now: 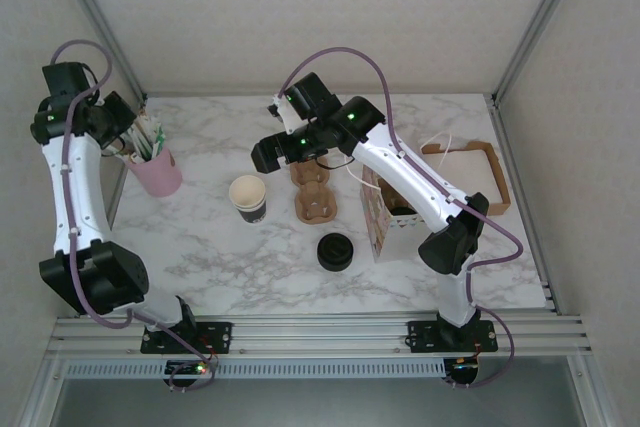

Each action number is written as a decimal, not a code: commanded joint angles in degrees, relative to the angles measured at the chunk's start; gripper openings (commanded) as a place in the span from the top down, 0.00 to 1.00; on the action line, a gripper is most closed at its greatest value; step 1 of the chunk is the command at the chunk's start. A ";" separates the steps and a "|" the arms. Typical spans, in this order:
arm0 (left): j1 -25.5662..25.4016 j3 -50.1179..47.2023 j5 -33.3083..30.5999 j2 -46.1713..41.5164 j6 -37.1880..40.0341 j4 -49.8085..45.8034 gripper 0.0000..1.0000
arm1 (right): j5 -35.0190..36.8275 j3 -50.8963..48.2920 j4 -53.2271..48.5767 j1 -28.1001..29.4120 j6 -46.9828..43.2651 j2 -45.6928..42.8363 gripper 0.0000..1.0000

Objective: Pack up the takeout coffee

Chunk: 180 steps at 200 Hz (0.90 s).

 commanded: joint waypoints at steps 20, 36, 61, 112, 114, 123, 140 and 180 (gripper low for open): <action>0.50 2.80 -1.20 -3.03 1.12 -3.61 1.00 | -1.59 -0.35 -0.04 -0.36 -0.15 -1.31 0.01; 0.50 4.52 -1.71 -3.88 0.71 -4.28 1.00 | -1.63 -0.32 0.02 -0.38 -0.06 -1.49 0.01; 0.51 6.86 -1.18 -5.79 -0.95 -4.07 1.00 | -1.59 -0.37 0.42 -0.26 0.09 -1.93 0.01; 0.42 9.44 5.75 -8.95 -4.75 -1.61 1.00 | -0.76 -0.65 2.18 -0.28 0.33 -3.62 0.01; 0.35 9.44 6.13 -9.19 -4.94 -1.43 1.00 | -0.68 -0.65 2.30 -0.32 0.34 -3.72 0.01; 0.33 9.54 8.10 -9.88 -5.82 -0.45 1.00 | -0.47 -0.82 2.82 -0.30 0.23 -4.34 0.01; 0.28 9.61 12.37 -11.43 -8.06 1.90 1.00 | 0.52 -0.86 3.49 -0.32 -0.14 -5.69 0.01; -0.06 10.49 20.43 -14.20 -13.44 7.60 1.00 | 4.06 -3.44 6.57 -0.37 -0.80 -11.65 0.01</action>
